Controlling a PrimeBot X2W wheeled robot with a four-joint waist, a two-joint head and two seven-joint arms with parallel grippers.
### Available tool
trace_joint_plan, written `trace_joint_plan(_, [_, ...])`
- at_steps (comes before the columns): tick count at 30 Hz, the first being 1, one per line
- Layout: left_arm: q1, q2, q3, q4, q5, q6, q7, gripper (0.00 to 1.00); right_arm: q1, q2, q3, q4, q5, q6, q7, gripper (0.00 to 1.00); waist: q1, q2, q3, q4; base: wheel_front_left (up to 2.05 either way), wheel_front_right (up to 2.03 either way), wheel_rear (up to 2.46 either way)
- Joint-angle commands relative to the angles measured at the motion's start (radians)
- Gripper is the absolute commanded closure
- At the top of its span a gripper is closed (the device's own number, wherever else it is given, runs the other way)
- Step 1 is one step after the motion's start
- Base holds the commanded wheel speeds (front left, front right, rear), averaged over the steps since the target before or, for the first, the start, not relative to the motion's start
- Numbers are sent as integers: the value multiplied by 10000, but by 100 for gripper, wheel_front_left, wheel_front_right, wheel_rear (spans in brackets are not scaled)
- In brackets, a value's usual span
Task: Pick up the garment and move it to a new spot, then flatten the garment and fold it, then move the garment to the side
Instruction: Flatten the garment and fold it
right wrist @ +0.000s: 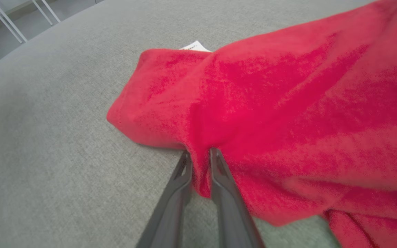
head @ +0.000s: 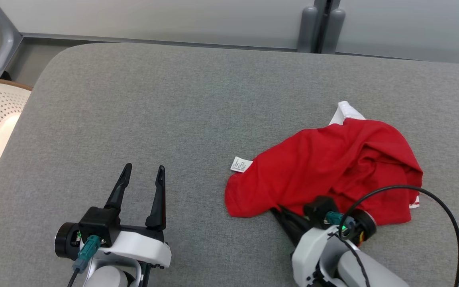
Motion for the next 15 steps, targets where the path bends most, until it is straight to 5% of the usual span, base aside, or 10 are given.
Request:
trace_joint_plan(1, [-122, 39, 61, 14, 85, -32, -39, 0, -48, 119, 136, 62, 92, 4, -74, 100, 0, 0, -22, -65, 0, 0, 0])
trace_joint_plan(8, [-39, 74, 203, 21, 166, -44, -46, 0, -898, 560, 1138, -686, 853, 4, -1203, 100, 0, 0, -204, -478, 0, 0, 0])
trace_joint_plan(15, [118, 79, 313, -26, 224, -46, -38, 0, -1861, 831, 1298, -2904, 1092, 2, -2015, 100, 0, 0, -375, -991, 0, 0, 0])
